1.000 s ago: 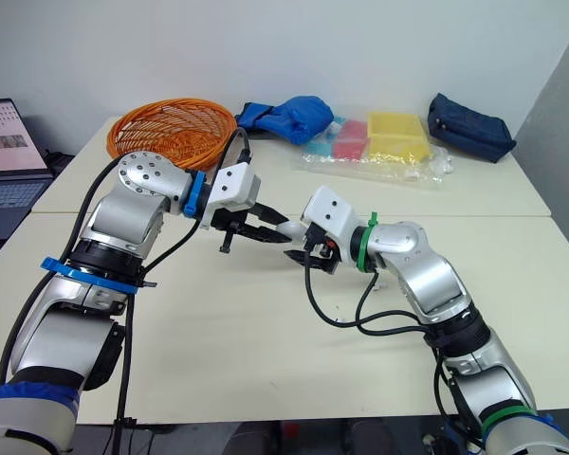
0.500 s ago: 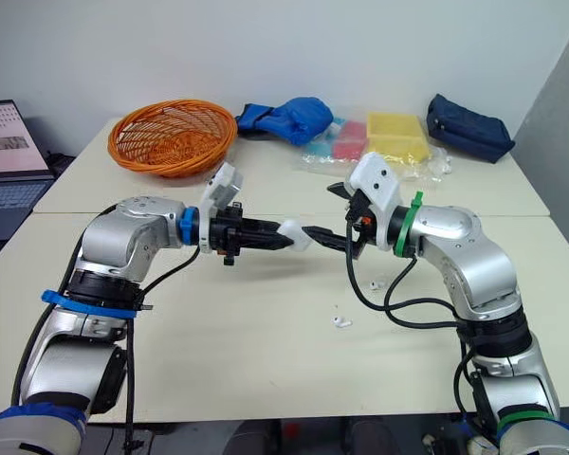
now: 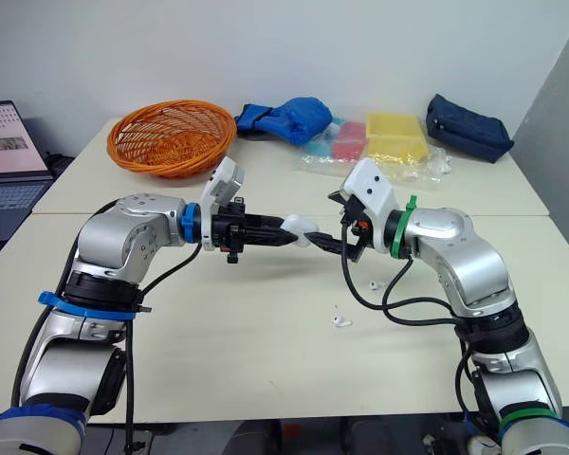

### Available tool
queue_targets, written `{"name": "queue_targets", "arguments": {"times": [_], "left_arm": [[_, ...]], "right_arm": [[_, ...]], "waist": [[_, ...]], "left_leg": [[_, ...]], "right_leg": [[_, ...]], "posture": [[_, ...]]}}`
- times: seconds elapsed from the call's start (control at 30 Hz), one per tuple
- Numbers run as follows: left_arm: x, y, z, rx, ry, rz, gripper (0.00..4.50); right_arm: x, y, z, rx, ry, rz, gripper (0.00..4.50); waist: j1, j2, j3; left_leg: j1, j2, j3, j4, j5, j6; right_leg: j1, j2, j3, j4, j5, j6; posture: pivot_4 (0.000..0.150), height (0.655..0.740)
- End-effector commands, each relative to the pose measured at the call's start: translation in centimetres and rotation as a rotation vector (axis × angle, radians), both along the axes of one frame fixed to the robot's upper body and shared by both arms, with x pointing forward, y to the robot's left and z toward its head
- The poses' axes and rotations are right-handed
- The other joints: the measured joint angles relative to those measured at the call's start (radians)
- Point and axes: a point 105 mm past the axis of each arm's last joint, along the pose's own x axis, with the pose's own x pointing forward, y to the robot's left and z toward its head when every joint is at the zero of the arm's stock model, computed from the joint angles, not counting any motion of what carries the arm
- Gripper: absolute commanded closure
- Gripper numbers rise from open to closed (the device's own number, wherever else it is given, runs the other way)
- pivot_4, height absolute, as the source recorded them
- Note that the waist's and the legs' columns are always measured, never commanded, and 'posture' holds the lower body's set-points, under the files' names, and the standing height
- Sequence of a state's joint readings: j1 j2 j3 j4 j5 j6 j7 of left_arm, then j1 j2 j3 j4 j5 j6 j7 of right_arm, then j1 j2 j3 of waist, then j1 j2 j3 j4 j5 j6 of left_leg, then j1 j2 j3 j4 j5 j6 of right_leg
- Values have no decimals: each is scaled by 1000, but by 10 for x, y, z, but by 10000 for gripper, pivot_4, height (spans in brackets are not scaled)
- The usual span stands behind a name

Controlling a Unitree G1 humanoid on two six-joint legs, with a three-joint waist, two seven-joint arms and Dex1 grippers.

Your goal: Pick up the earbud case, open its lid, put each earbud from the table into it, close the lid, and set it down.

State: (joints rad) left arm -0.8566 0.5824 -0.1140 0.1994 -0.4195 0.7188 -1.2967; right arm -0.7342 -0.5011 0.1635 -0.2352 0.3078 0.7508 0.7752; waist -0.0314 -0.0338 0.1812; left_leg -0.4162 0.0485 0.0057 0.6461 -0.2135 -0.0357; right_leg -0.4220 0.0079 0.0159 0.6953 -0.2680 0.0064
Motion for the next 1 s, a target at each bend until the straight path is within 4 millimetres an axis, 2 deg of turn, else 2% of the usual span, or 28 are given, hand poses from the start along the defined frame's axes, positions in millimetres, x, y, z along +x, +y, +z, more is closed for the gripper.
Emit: {"name": "queue_targets", "arguments": {"times": [0.03, 0.5, 0.57, 0.77, 0.9, 1.0], "left_arm": [[-3, -1, 14, -22, -47, -22, 37024], [-4, -3, 13, -16, -49, -37, 37024], [-3, -3, 13, -16, -50, -33, 37024], [2, 4, 10, -13, -65, 3, 37024], [8, 16, 12, -41, -129, 84, 37024], [4, 20, 7, -54, -145, 114, 37024]], "right_arm": [[2, 2, 20, 42, -61, -6, 492], [18, -17, 32, 74, -94, -116, 492], [16, -18, 34, 79, -83, -103, 492], [-10, -18, 41, 139, 40, 38, 492], [-39, -39, 11, 47, 262, 120, 492], [-50, -42, -27, -48, 326, 124, 492]], "waist": [[0, 0, 0], [1, 0, 0], [1, 0, 0], [1, 0, 0], [4, 0, 0], [3, 0, 0]], "left_leg": [[0, 0, 0, 0, 0, 0], [0, 0, 0, 0, 0, 0], [0, 0, 0, -1, 0, 0], [-1, 0, 0, -1, 0, 0], [-1, 0, 0, -1, 0, 0], [-1, 0, 0, -1, 0, 0]], "right_leg": [[0, 0, 0, 0, 0, 0], [0, 0, 0, -1, 0, 0], [0, 0, 0, -1, 0, 0], [0, 0, 0, -1, 0, 0], [1, -1, -1, -3, 0, 0], [1, -1, -1, -6, 0, 0]], "posture": [[1500, 7400], [1500, 7400], [1500, 7400], [1500, 7400], [1500, 7400], [1500, 7400]]}}
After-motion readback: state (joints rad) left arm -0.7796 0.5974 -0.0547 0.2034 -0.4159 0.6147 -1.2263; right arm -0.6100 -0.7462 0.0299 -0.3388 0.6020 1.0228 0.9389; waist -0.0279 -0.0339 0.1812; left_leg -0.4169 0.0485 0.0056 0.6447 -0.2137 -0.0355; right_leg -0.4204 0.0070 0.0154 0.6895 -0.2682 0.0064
